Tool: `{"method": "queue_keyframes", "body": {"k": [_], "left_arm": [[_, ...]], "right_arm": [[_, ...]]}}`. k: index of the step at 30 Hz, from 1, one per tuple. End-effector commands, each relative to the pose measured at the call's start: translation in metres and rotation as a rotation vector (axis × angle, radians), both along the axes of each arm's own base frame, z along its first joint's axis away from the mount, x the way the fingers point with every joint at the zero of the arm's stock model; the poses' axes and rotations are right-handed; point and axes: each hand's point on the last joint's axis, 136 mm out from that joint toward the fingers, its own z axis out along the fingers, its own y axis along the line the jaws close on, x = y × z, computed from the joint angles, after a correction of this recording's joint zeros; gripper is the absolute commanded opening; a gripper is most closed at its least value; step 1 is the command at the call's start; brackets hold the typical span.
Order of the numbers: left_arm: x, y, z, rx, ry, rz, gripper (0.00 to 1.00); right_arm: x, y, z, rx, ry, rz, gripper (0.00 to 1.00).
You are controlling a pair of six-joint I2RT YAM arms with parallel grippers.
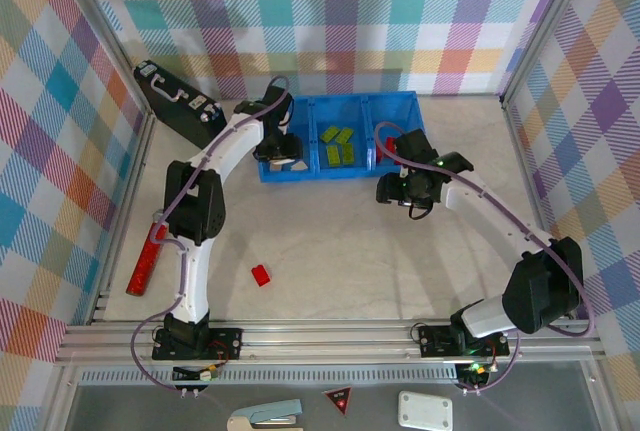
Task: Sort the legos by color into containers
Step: Place the lego in the container.
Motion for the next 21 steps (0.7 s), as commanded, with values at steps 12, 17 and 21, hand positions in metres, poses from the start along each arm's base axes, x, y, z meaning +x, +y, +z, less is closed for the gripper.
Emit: {"method": "queue_keyframes", "body": {"k": [12, 17, 21], "left_arm": [[0.026, -0.004, -0.016, -0.051, 0.011, 0.007, 0.69], [0.027, -0.004, -0.016, -0.055, 0.006, 0.011, 0.75], [0.028, -0.005, -0.010, -0.067, -0.003, 0.010, 0.78]], "right_arm": [[-0.003, 0.003, 0.015, 0.032, -0.005, -0.001, 0.65], [-0.004, 0.003, 0.016, 0.039, -0.007, 0.001, 0.65], [-0.003, 0.005, 0.019, 0.053, -0.019, 0.009, 0.65]]}}
